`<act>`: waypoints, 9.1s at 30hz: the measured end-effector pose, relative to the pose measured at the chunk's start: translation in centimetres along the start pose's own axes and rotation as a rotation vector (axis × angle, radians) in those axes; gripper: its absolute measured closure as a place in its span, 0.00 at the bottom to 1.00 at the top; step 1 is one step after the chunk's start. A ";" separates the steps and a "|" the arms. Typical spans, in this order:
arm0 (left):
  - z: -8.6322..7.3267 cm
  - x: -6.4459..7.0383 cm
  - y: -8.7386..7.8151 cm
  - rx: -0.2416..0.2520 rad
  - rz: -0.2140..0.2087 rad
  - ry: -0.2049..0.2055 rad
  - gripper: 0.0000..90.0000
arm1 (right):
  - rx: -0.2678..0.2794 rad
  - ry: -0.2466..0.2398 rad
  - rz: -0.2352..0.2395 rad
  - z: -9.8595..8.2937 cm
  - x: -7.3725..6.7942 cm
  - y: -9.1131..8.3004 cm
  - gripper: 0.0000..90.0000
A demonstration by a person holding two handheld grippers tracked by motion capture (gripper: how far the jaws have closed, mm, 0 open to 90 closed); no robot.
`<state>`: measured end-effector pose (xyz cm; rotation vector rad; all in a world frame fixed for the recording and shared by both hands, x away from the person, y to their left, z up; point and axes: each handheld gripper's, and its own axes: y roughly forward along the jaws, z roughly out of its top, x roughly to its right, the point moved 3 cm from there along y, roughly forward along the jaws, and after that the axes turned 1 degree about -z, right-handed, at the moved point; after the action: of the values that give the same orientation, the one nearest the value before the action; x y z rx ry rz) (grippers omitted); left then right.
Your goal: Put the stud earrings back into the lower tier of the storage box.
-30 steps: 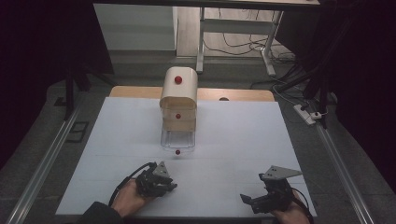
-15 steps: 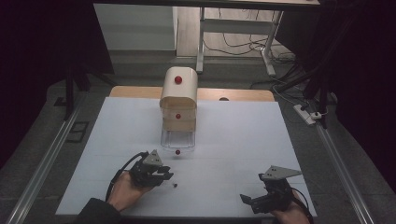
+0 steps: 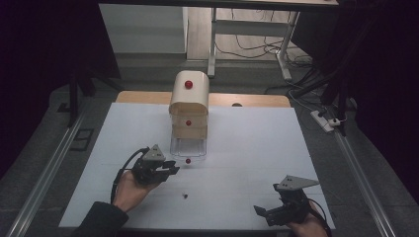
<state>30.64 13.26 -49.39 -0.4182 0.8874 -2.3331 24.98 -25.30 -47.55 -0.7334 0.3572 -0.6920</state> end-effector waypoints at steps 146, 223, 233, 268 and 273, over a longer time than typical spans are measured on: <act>-1.3 3.5 2.3 -0.106 -0.016 -0.032 0.77 | -0.014 -0.019 0.018 0.1 -0.1 0.2 0.00; 3.3 -4.6 3.1 0.052 -0.014 -0.098 0.41 | -0.010 -0.012 0.032 0.1 0.0 0.1 0.00; 2.9 -4.2 2.8 0.049 -0.015 -0.113 0.27 | -0.011 -0.014 0.033 0.0 -0.1 0.1 0.00; 2.2 -2.2 -0.1 0.113 -0.107 -0.160 0.04 | -0.009 -0.014 0.030 0.1 -0.1 0.1 0.00; 1.8 -1.7 -0.4 0.108 -0.087 -0.153 0.01 | -0.004 -0.014 0.022 0.1 -0.2 0.1 0.00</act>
<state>32.65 13.72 -47.91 -0.5915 0.6804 -2.3778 24.94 -25.10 -47.50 -0.7363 0.3536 -0.6658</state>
